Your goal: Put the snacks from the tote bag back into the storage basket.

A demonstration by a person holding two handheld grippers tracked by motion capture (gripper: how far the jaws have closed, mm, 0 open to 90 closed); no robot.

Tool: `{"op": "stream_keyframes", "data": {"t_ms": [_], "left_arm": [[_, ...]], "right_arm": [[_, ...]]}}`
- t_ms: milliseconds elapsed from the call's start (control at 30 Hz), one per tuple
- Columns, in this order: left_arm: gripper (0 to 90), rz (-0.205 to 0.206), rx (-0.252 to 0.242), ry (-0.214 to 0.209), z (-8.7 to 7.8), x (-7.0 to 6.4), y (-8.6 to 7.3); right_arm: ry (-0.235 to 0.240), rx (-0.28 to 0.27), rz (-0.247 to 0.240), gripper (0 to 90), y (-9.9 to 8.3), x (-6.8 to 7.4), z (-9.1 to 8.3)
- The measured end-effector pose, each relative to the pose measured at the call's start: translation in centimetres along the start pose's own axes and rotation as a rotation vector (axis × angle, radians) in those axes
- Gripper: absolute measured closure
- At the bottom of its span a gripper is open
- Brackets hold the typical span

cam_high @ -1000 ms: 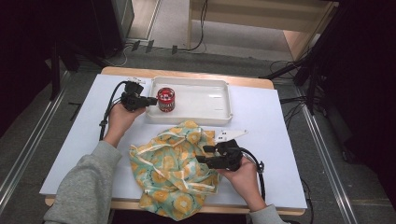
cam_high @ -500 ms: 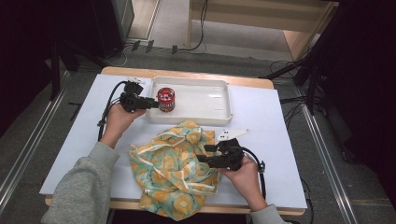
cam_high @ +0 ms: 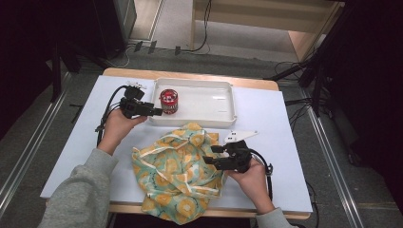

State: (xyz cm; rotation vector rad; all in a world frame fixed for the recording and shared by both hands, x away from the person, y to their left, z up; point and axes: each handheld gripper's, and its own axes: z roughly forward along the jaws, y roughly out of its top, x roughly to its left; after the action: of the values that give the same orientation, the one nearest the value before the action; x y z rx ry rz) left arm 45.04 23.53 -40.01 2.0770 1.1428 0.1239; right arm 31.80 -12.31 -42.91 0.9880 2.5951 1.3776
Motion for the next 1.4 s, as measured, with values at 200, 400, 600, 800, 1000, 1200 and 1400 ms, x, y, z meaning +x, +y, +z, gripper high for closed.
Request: {"op": "stream_keyframes", "data": {"t_ms": [200,400,600,800,1000,1200,1400], "left_arm": [[41.1,0.017,-0.002,-0.011,-0.6,-0.9,-0.4],[40.7,0.035,0.000,-0.013,-1.2,-1.9,-1.2],[40.0,0.055,-0.007,-0.019,-2.2,-3.1,-2.4],[37.2,0.073,-0.008,-0.020,-2.6,-3.8,-3.5],[36.1,0.086,-0.007,-0.027,-3.2,-4.6,-4.4],[35.8,0.081,-0.004,-0.037,-3.7,-5.0,-5.5],[35.8,0.102,-0.038,-0.051,-3.9,-4.7,-6.5]], "right_arm": [[-0.011,-0.001,0.001,45.3,-0.4,-0.3,-0.8],[-0.023,-0.003,0.016,43.8,-0.7,-0.7,-1.3],[-0.027,-0.018,0.025,42.8,-1.0,-1.1,-2.1],[-0.041,-0.022,0.032,42.2,-1.3,-1.6,-2.7],[-0.048,-0.030,0.037,41.6,-1.7,-2.0,-3.1],[-0.059,-0.028,0.048,41.3,-2.0,-2.5,-3.4],[-0.062,-0.037,0.063,39.3,-2.2,-2.8,-3.5]]}}
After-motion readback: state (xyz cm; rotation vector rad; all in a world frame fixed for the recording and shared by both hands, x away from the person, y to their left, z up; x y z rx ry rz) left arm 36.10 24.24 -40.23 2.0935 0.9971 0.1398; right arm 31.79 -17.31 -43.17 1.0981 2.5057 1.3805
